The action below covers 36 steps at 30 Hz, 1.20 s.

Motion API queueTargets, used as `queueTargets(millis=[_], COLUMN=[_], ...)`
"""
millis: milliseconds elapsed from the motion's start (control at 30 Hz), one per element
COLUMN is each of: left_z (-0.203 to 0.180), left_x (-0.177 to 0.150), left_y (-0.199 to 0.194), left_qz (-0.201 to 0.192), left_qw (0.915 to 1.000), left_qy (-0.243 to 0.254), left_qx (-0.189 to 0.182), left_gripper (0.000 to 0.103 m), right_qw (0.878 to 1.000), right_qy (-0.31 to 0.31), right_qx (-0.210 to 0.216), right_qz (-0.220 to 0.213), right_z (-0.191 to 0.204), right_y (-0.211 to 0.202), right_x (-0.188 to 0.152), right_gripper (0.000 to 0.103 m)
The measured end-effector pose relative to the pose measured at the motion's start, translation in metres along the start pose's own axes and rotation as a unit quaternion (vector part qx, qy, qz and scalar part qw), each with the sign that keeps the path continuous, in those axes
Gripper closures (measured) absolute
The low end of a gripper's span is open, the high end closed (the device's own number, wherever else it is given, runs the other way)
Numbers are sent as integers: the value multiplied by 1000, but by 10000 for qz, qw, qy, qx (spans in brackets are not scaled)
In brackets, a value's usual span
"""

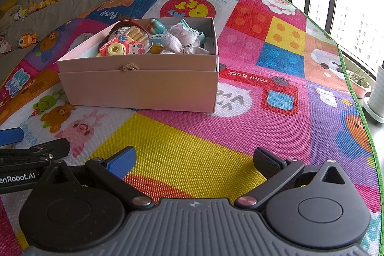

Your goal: Organize objects

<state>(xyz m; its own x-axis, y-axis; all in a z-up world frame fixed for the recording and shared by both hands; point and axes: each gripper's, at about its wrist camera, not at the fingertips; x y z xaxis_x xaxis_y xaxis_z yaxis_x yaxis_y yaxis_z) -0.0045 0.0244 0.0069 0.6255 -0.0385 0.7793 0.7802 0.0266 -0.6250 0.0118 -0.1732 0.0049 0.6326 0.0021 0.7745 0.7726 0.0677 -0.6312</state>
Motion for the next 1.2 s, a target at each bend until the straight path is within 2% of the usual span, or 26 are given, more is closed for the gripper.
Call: queueTargets(millis=[1200], left_z=[-1], left_x=[0], left_y=[0], left_qz=[4], left_qw=[10000], left_qy=[26], left_qx=[30], left_gripper=[6], right_qw=[10000], right_qy=[-1], right_qx=[-1], right_qz=[0], right_z=[0], right_y=[0], right_x=[0], right_gripper=[0])
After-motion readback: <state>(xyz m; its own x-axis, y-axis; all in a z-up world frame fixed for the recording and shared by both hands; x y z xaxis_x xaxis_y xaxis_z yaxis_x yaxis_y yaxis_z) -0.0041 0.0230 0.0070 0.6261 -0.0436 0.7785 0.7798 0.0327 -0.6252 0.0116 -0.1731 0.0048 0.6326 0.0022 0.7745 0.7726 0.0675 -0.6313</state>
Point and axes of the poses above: each gripper's, at about its wrist camera, not at the fingertips, and y roughly the way its jaws point, z to its left, x to its top, and after that the axes turned 3 degrees about x, right-handed
